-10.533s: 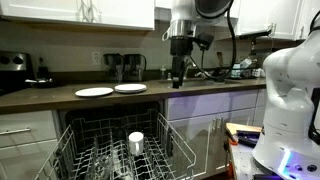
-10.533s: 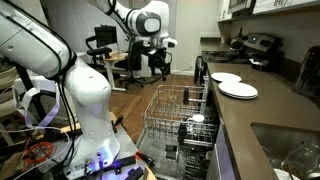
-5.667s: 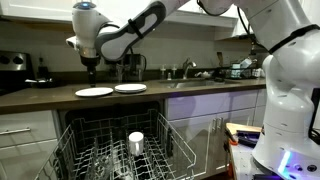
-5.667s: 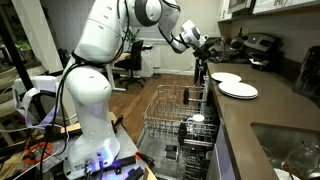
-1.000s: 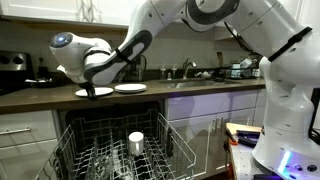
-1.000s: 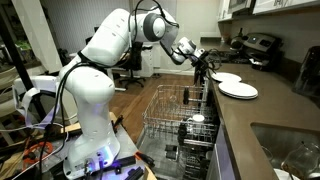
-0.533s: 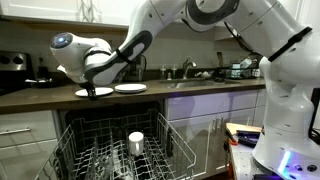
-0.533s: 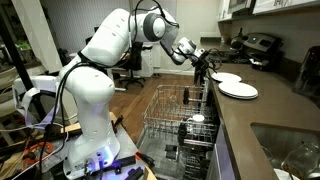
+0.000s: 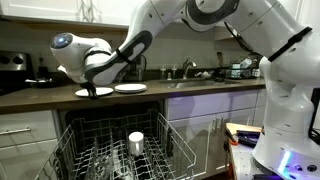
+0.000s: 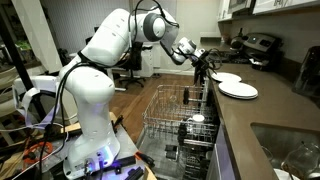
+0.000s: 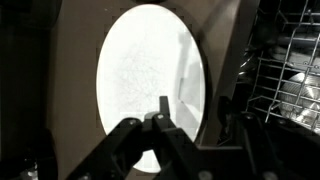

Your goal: Put the plate on the left into the dishwasher

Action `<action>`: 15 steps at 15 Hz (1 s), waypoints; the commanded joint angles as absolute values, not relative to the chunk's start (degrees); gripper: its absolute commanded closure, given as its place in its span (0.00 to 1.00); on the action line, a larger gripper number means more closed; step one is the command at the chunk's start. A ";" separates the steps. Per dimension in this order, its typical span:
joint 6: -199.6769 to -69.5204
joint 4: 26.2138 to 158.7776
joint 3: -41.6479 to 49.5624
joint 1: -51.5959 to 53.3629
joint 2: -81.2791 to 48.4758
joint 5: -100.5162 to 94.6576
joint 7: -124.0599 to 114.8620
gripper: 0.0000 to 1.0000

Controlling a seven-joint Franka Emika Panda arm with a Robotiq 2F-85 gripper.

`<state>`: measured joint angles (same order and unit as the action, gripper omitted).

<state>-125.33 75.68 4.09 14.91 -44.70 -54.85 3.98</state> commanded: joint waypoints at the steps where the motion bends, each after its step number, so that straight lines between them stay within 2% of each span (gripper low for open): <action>1: -123.50 74.33 4.07 15.12 -45.28 -56.78 2.65 0.61; 3: -123.47 74.35 4.10 15.12 -45.24 -56.78 2.61 0.54; 4: -123.52 74.34 4.10 15.10 -45.28 -56.78 2.57 0.58; 7: -123.77 74.31 4.20 15.09 -45.43 -56.95 2.38 0.47; 8: -123.86 74.31 4.22 15.08 -45.46 -56.98 2.32 0.48; 11: -124.14 74.32 4.39 15.11 -45.64 -57.32 2.00 0.44; 13: -124.34 74.37 4.48 15.07 -45.78 -57.59 1.88 0.47; 14: -124.44 74.40 4.47 15.02 -45.85 -57.76 1.85 0.63; 15: -124.38 74.37 4.47 15.01 -45.94 -58.06 1.67 0.57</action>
